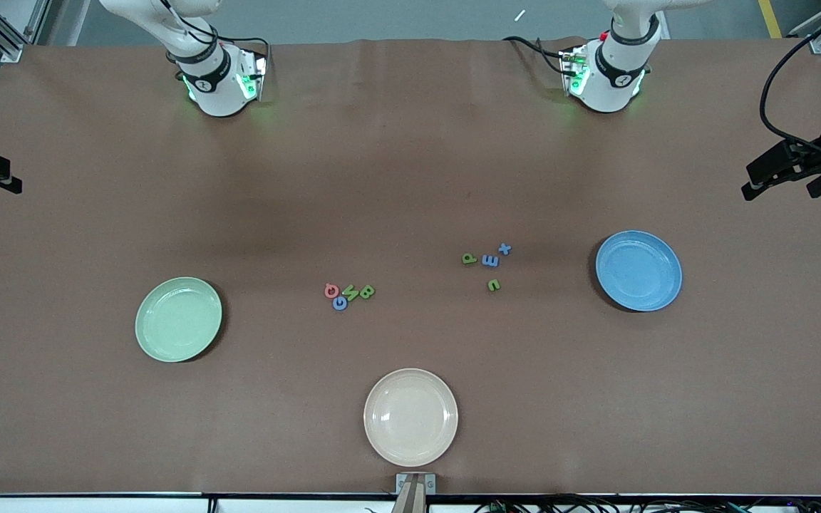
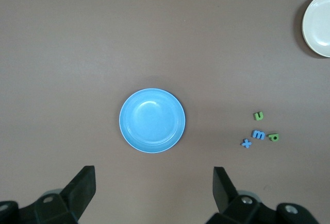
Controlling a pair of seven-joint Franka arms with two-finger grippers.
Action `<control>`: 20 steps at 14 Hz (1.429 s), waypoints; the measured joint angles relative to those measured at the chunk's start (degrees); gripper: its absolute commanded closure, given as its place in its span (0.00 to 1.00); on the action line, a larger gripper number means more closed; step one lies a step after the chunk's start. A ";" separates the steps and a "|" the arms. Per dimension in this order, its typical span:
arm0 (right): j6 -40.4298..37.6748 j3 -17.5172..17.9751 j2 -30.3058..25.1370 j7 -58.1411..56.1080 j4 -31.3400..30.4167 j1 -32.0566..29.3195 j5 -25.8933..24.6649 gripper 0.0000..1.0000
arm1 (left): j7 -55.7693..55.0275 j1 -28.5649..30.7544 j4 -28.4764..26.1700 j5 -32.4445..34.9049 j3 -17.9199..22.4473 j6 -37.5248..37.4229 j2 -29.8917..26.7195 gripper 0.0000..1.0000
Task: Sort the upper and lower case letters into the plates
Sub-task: 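Move the left gripper from the blue plate toward the lowercase letters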
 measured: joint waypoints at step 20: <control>3.79 -0.76 -7.16 0.00 -7.80 0.35 -0.25 0.00 | -21.23 -11.34 -3.59 -0.12 -0.61 0.84 13.88 0.00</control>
